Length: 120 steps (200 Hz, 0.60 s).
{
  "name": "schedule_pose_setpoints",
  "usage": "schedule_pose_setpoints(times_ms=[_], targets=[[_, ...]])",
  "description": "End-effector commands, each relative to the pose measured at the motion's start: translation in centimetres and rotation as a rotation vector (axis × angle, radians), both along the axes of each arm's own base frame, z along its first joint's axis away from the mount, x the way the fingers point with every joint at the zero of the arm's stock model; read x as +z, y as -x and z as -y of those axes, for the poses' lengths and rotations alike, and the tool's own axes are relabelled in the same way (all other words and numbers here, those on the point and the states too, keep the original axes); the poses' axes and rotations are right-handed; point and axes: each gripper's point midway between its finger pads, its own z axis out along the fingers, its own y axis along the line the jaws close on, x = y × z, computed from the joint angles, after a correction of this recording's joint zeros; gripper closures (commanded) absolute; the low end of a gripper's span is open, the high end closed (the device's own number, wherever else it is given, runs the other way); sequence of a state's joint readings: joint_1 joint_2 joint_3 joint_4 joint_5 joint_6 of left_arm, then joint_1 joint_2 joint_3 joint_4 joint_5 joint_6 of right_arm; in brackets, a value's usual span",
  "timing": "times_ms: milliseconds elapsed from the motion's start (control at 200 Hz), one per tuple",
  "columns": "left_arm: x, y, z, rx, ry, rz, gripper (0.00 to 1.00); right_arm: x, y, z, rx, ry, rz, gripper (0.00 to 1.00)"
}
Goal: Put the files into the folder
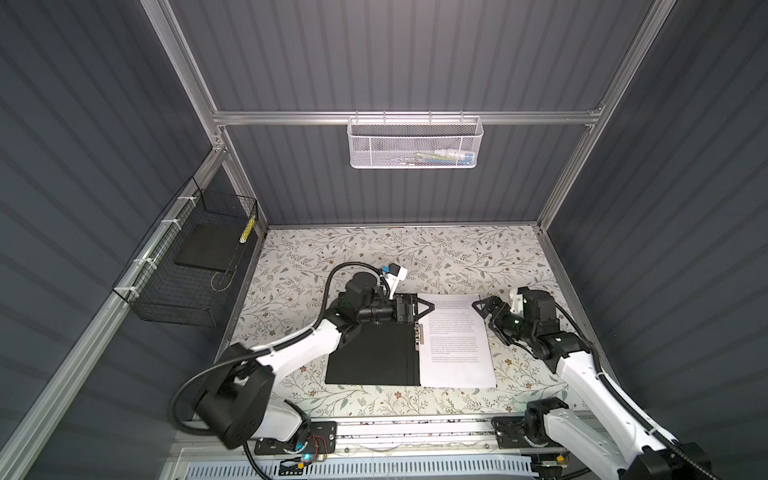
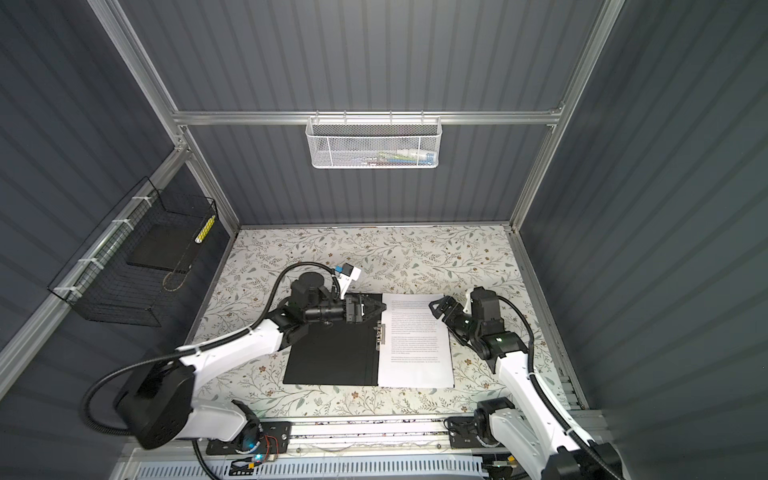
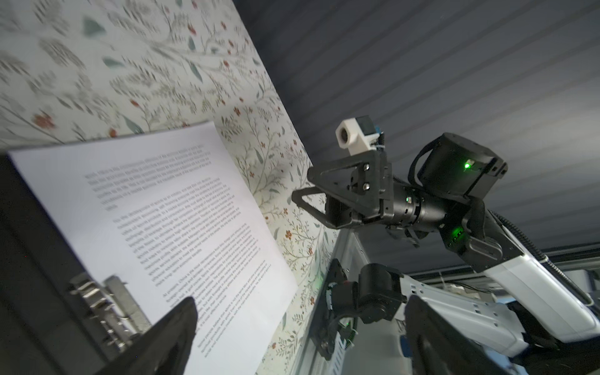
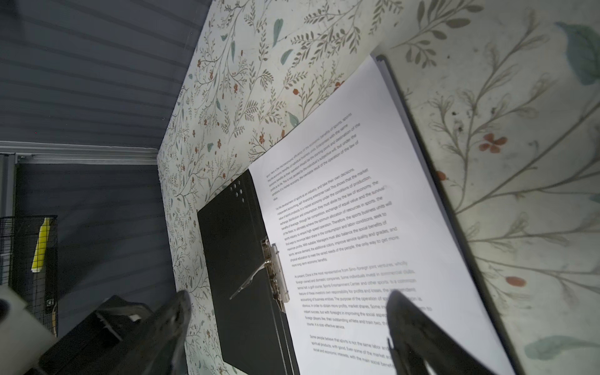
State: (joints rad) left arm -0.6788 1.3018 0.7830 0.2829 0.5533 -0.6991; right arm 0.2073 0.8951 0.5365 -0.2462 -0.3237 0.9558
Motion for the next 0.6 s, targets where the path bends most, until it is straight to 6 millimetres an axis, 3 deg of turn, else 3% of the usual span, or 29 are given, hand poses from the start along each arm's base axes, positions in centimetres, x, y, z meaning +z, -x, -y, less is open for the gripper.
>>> schedule_pose_setpoints(times_ms=[0,110,275,395,595], targets=[[-3.3,-0.3,-6.2,0.232,-0.275,0.077,0.0,0.0,0.5,-2.1,-0.003,-0.024,-0.029,0.12],[-5.8,1.3,-10.8,0.333,-0.439,0.072,0.0,0.6,0.9,-5.8,0.045,-0.042,-0.028,0.16],[-9.6,3.6,-14.6,0.395,-0.546,0.032,0.0,-0.1,1.2,-10.8,0.064,-0.113,-0.067,0.31],[-11.3,4.3,-14.4,0.407,-0.478,-0.024,0.0,-0.8,1.1,-13.8,0.067,-0.131,-0.113,0.41],[-14.9,4.8,-13.3,0.354,-0.476,-0.106,0.0,-2.1,1.1,-16.2,0.047,-0.176,-0.166,0.5]])
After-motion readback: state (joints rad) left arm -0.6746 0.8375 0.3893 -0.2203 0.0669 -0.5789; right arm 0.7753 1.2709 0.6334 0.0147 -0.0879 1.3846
